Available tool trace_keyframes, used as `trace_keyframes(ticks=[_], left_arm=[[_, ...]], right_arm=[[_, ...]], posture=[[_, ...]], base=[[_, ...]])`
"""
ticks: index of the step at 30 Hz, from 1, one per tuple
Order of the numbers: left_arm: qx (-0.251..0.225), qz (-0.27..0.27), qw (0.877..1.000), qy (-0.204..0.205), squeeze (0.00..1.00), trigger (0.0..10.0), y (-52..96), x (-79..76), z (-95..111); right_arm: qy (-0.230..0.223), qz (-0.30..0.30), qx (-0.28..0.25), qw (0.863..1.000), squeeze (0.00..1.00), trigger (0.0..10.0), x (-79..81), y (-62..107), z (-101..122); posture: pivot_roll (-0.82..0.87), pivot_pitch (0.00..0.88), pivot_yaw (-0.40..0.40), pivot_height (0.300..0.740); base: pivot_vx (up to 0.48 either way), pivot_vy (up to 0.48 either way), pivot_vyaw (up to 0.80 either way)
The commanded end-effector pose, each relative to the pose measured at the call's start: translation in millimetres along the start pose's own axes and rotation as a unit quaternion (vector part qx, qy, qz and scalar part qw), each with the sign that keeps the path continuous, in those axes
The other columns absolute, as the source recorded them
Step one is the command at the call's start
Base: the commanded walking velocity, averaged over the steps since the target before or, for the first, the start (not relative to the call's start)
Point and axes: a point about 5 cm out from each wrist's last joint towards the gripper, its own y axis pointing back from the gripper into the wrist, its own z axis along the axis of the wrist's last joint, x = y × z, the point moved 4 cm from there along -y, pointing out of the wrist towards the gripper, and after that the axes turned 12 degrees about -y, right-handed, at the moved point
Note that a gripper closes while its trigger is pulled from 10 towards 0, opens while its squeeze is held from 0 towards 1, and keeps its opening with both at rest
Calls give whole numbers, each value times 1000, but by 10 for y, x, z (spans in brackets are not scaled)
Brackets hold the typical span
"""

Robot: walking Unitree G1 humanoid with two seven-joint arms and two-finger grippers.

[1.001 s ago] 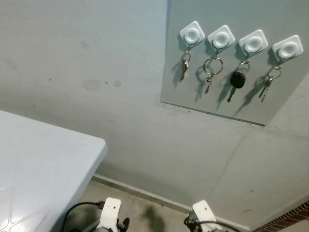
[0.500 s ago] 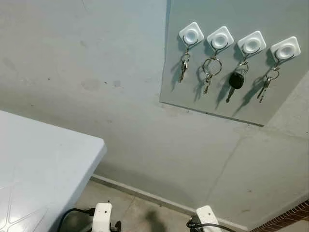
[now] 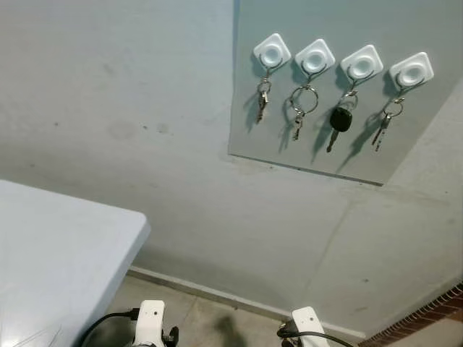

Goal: Hang keys on a hook

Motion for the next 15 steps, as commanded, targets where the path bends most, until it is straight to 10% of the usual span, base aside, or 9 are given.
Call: trace_keyframes(ticks=[1,15], left_arm=[[5,5,1000,-4,0,10000,13,31,-48],[10,0,1000,-10,0,10000,23,24,-86]], right_arm=[[-7,0,2,1000,0,10000,0,-4,11],[-10,2,4,1000,0,10000,12,-9,22]], posture=[[-142,0,-1,740],[-140,0,-2,740]], base=[[0,0,-619],[0,0,-583]])
